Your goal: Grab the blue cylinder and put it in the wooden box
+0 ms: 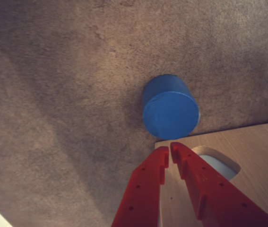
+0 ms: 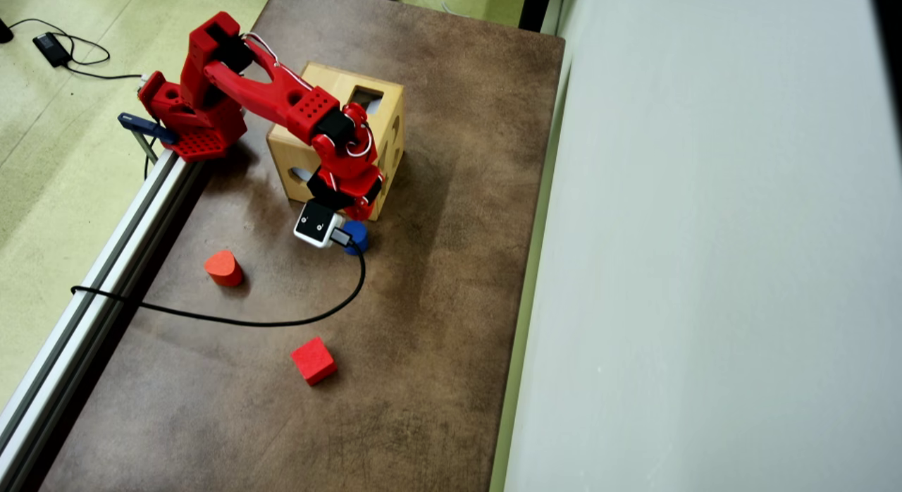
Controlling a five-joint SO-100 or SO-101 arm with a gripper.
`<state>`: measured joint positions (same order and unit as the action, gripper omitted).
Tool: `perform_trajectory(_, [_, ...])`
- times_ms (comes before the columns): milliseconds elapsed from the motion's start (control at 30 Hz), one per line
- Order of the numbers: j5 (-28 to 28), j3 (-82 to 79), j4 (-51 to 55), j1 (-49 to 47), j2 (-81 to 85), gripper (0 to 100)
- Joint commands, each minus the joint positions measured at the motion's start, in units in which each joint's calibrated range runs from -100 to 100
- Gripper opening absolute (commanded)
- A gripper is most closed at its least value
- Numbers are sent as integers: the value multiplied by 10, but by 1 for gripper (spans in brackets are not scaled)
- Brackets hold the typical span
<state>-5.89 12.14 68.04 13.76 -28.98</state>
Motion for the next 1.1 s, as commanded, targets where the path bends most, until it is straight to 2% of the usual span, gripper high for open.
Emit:
perform_trajectory(0, [-3, 26, -5, 1, 13, 2])
perform_trajectory(433, [1, 24, 6, 8, 16, 3])
perform_trajectory(500, [1, 24, 8, 8, 16, 7])
perform_trajectory(700, [2, 26, 72, 8, 18, 29])
perform_trajectory(800, [2, 26, 90, 8, 16, 36])
perform_trajectory(1067, [2, 27, 90, 23, -2, 39])
